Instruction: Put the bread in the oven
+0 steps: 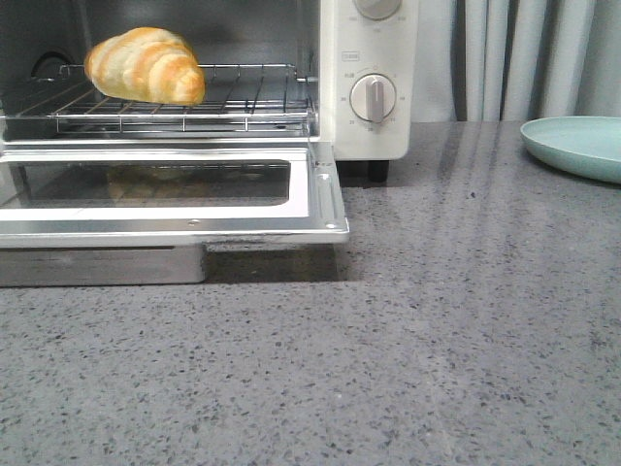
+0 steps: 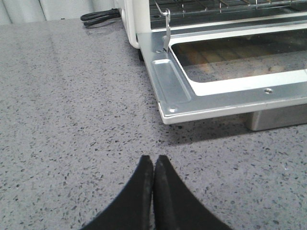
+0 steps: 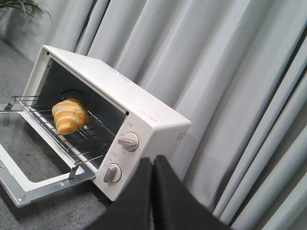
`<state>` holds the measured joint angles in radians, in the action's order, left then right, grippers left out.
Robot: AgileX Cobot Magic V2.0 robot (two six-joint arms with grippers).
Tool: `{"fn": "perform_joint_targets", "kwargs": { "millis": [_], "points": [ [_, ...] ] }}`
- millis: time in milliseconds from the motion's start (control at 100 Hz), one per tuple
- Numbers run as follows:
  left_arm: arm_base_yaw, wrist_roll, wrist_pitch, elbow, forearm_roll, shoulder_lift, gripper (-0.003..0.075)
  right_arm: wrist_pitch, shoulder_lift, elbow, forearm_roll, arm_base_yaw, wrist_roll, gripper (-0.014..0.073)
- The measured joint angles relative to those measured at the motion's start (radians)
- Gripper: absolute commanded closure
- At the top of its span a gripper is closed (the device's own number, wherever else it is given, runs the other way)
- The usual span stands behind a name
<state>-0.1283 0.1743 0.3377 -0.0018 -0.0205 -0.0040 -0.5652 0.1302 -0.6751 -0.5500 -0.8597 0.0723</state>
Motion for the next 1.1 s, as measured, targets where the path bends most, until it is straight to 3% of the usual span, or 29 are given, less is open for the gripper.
{"fn": "perform_joint_targets", "kwargs": {
  "millis": [600,860,970,1100],
  "points": [
    [0.000,0.000,0.000,0.000,0.000,0.000,0.0741,0.000,0.000,0.000,0.000,0.000,0.000,0.0652],
    [0.000,0.000,0.000,0.000,0.000,0.000,0.0741,-0.142,-0.002,0.043,-0.099,0.000,0.000,0.0652],
    [0.000,0.000,0.000,0.000,0.000,0.000,0.0741,-0.064,-0.002,0.127,-0.183,0.004,-0.039,0.0652],
    [0.000,0.000,0.000,0.000,0.000,0.000,0.0741,0.097,0.015,0.247,-0.179,0.056,-0.165,0.0652]
  ]
}}
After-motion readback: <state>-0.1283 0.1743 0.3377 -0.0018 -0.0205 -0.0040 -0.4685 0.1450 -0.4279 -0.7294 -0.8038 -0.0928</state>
